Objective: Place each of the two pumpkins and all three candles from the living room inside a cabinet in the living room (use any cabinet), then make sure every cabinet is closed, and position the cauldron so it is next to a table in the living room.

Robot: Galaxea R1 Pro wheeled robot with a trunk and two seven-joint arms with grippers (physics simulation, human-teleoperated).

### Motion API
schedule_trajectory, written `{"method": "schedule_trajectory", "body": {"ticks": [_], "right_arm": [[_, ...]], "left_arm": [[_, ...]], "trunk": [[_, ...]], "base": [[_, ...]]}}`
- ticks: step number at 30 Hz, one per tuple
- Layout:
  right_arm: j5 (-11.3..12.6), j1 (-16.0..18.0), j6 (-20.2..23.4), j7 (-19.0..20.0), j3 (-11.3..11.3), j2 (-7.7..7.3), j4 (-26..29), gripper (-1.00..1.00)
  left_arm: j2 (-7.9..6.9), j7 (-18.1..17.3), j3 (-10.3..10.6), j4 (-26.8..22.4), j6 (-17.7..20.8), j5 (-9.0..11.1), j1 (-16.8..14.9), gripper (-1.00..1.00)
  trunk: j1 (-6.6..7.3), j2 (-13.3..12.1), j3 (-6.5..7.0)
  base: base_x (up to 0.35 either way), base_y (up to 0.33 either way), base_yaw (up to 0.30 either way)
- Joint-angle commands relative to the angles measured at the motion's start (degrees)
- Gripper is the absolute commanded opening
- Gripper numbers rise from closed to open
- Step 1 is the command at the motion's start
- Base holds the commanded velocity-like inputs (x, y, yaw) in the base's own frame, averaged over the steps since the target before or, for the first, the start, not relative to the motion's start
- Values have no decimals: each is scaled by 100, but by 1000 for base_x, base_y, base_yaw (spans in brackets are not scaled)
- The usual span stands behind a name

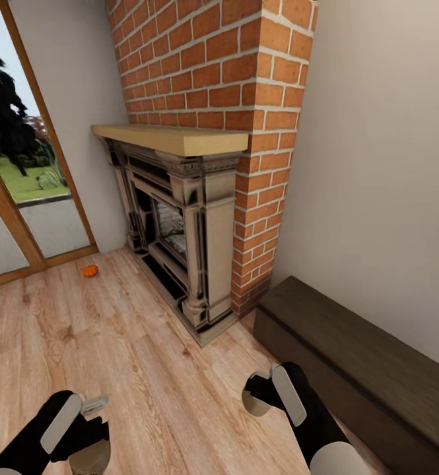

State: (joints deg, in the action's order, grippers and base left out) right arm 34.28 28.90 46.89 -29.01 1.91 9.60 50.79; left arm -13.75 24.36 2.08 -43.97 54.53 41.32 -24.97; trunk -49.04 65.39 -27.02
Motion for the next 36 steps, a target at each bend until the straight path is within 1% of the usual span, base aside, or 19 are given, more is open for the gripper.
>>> {"method": "schedule_trajectory", "body": {"ticks": [1,6,8,10,11,13,15,20,27,31,36], "right_arm": [[-9,-1,1,0,5,9,0,-100],[-10,-6,10,-6,26,19,27,-100],[-10,-7,47,-7,27,19,98,-100],[-13,-7,152,-8,32,22,202,-100],[-12,-7,223,-8,36,24,284,-100],[-14,-7,283,-11,44,24,365,-100],[-14,-7,310,-15,91,20,392,-100],[-18,-7,483,-10,143,26,406,-100],[-17,-7,508,6,143,28,406,-100],[-13,-7,506,9,143,32,406,-100],[-10,-7,505,9,143,33,405,-100]], "left_arm": [[-5,3,-5,-39,9,2,1,-100],[11,-5,-13,-105,35,32,1,-100],[4,-93,-14,-109,38,49,1,-100],[-1,-346,-10,-111,43,39,1,-100],[-7,-576,-8,-111,46,22,1,-100],[-11,-855,-2,-111,54,7,1,-100],[-13,-955,-4,-112,60,2,1,-100],[-13,-999,-5,-118,66,0,1,-100],[-13,-1004,-2,-137,67,-1,1,-100],[-12,-1007,-5,-145,72,-1,1,-100],[-13,-1012,-1,-177,83,-6,1,-100]], "trunk": [[23,-42,18],[132,-242,108],[176,-323,144],[220,-403,180],[242,-443,198],[286,-523,234],[330,-603,270],[440,-804,359],[594,-1085,485],[594,-1085,485],[594,-1085,485]], "base": [[0,0,0],[0,0,0],[0,0,0],[0,0,0],[0,0,0],[0,0,0],[0,0,0],[0,0,0],[0,0,0],[0,0,-52],[0,0,-221]]}}
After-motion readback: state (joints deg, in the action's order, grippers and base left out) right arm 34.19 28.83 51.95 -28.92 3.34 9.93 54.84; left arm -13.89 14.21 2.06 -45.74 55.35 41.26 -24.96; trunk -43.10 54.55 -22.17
